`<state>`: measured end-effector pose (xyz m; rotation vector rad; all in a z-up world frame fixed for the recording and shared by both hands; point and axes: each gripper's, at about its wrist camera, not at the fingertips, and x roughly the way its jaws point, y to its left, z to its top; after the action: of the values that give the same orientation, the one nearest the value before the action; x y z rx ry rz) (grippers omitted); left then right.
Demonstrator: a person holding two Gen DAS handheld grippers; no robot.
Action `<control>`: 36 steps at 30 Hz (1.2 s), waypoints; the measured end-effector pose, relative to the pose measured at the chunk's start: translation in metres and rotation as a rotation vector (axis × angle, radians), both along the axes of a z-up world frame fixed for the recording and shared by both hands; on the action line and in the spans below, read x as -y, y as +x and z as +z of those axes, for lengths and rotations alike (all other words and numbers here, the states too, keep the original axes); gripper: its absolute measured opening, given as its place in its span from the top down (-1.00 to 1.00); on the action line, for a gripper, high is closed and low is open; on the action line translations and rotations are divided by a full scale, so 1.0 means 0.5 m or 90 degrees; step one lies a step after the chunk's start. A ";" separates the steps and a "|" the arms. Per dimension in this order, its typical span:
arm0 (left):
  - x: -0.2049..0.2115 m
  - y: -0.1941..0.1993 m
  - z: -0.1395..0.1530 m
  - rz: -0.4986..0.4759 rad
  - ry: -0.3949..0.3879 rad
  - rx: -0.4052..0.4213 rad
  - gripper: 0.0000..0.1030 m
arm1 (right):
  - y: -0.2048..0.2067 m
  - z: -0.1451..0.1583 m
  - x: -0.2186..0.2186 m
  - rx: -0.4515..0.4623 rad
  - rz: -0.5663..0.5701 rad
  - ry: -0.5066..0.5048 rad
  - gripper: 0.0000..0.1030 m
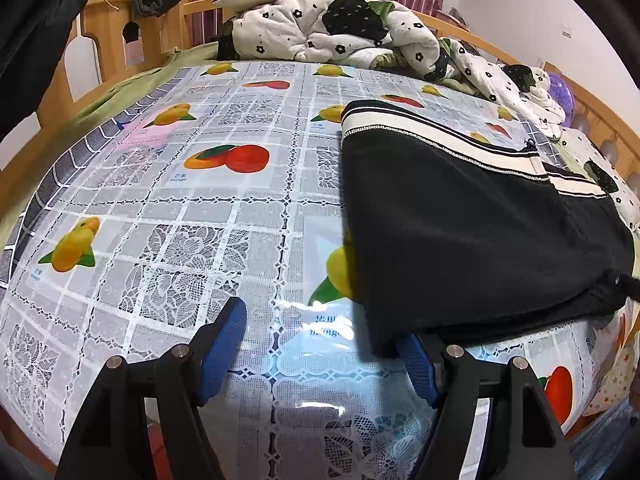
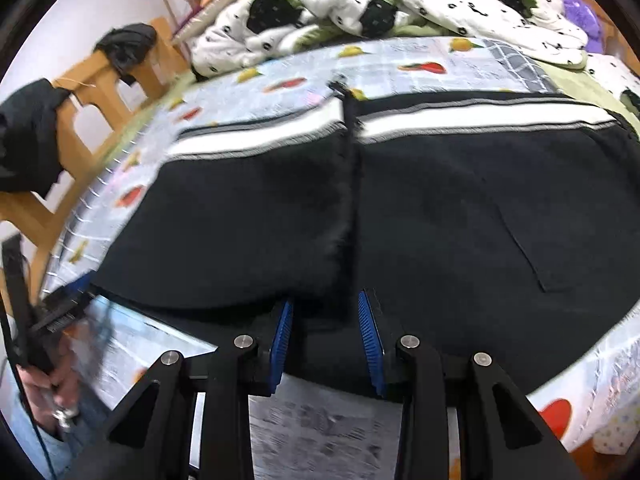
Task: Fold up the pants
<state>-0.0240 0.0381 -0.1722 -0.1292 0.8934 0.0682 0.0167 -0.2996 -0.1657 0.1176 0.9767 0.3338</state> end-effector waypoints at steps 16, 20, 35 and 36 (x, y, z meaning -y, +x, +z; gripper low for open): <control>0.017 -0.010 -0.009 -0.025 0.032 0.014 -0.52 | 0.006 0.033 0.029 0.057 -0.057 0.020 0.72; 0.016 -0.017 0.001 -0.029 0.018 -0.006 -0.51 | 0.013 -0.039 -0.006 -0.002 -0.040 -0.082 0.66; 0.046 0.011 0.098 -0.064 0.010 0.041 -0.50 | 0.012 0.076 0.009 0.059 -0.034 -0.060 0.56; 0.051 0.023 0.082 -0.062 0.006 0.025 -0.50 | 0.022 0.049 -0.005 0.032 -0.028 -0.078 0.56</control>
<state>-0.0127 0.0128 -0.1312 -0.0779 0.8582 -0.0211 0.0276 -0.2971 -0.1414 0.0189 0.9418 0.2349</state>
